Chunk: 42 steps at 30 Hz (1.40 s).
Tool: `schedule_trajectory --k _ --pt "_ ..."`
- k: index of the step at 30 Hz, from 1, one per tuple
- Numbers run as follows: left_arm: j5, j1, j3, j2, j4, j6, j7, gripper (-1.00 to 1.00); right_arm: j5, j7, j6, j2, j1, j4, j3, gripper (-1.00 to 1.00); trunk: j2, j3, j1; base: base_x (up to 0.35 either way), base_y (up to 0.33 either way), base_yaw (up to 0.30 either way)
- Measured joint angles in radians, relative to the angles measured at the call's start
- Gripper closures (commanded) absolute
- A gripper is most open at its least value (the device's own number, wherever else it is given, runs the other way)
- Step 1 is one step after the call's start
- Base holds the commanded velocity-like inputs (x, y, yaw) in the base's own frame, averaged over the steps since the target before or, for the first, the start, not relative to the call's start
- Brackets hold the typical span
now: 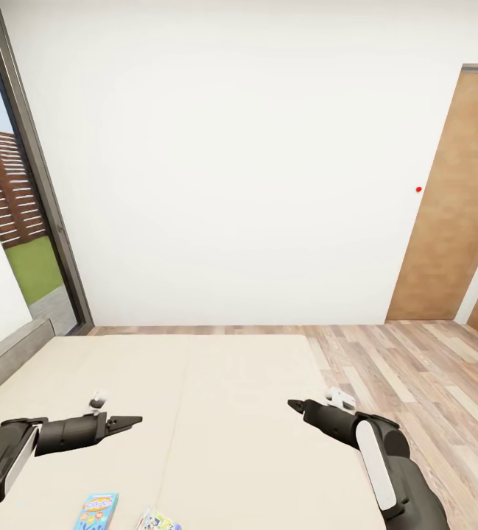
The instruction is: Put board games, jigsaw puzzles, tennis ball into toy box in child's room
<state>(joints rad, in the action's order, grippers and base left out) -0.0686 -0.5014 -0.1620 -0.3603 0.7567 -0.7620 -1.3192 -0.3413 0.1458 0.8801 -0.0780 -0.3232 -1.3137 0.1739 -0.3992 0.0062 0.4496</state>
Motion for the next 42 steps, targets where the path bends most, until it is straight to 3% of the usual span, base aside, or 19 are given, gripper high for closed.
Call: schedule_trajectory --k 5,11,16,20,27,30,35,42 --pt "0.001 0.000 0.006 0.005 -0.004 -0.001 0.040 -1.00 0.000 0.000 0.005 -0.003 0.000 -0.007 -0.005 -1.00 0.000 0.000 0.000 0.000 0.000 0.000" --pt "0.001 0.000 0.010 0.009 -0.010 0.000 0.147 -1.00 0.001 -0.002 0.015 -0.004 0.000 -0.014 -0.063 -1.00 0.000 0.000 0.000 0.000 0.000 0.000" --pt "0.004 0.000 0.013 0.022 -0.096 0.016 0.266 -1.00 0.003 -0.053 0.019 -0.007 0.000 -0.023 -0.136 -1.00 0.000 0.000 0.000 0.000 0.000 0.000" --pt "0.007 0.000 0.015 0.055 -0.198 0.087 0.403 -1.00 0.000 -0.117 0.021 -0.009 0.000 -0.024 -0.171 -1.00 0.000 0.000 0.000 0.000 0.000 0.000" --pt "0.007 0.001 0.018 0.068 -0.351 0.213 0.537 -1.00 -0.001 -0.152 0.021 -0.010 0.000 -0.024 -0.183 -1.00 0.000 0.000 0.000 0.000 0.000 0.000" --pt "0.006 0.001 0.019 0.069 -0.399 0.256 0.551 -1.00 -0.001 -0.155 0.022 -0.009 0.000 -0.023 -0.184 -1.00 0.000 0.000 0.000 0.000 0.000 0.000" --pt "0.010 0.002 0.020 0.084 -0.513 0.388 0.582 -1.00 -0.002 -0.156 0.068 -0.008 0.000 -0.024 -0.173 -1.00 0.000 0.000 0.000 0.000 0.000 0.000" --pt "0.011 0.003 0.021 0.100 -0.573 0.463 0.632 -1.00 -0.003 -0.157 0.105 -0.017 0.001 -0.025 -0.156 -1.00 0.000 0.000 0.000 0.000 0.000 0.000"
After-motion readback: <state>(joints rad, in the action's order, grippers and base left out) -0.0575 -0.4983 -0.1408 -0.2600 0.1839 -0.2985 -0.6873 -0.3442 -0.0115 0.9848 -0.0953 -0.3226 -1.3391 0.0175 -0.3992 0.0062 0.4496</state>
